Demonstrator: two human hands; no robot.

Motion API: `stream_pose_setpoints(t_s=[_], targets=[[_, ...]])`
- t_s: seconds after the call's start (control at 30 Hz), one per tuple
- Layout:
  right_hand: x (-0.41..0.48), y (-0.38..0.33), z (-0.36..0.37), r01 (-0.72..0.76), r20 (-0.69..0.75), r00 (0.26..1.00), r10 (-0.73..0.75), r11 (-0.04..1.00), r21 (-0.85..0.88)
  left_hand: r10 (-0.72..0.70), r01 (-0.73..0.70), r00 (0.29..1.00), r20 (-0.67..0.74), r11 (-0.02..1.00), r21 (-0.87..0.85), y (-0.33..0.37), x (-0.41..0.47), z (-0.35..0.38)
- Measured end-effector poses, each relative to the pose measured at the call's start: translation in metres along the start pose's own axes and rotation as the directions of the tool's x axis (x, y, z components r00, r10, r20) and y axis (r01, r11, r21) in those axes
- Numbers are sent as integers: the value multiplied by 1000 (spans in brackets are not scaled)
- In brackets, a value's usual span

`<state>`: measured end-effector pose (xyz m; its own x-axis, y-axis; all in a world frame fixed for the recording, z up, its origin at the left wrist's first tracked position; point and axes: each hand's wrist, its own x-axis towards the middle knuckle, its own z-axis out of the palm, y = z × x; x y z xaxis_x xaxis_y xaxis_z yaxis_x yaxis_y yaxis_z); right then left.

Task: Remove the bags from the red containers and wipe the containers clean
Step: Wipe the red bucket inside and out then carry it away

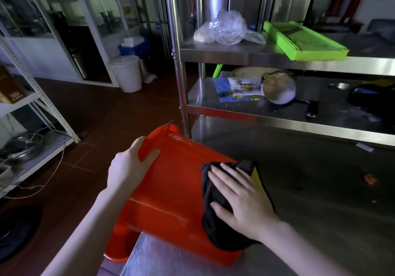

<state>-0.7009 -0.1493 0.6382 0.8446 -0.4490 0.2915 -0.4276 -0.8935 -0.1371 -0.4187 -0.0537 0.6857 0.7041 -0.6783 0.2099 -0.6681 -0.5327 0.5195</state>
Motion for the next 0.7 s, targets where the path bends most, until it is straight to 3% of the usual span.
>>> stream_pose_setpoints(t_s=[0.17,0.37,0.57,0.7], targets=[[80,-40,3,5,37,999,-10,992,129,2,-10,996,-84,995,-95,-17,-24,1],[170,-41,15,-129,207,977,58,928,351,-23,1,986,-163,991,-135,-28,-44,5],[124,51,16,-475,346,869,353,790,387,-97,74,980,-175,988,-132,-17,-43,14],[69,99,13,-569,391,815,427,717,403,-84,64,981,-174,991,-113,-15,-47,13]])
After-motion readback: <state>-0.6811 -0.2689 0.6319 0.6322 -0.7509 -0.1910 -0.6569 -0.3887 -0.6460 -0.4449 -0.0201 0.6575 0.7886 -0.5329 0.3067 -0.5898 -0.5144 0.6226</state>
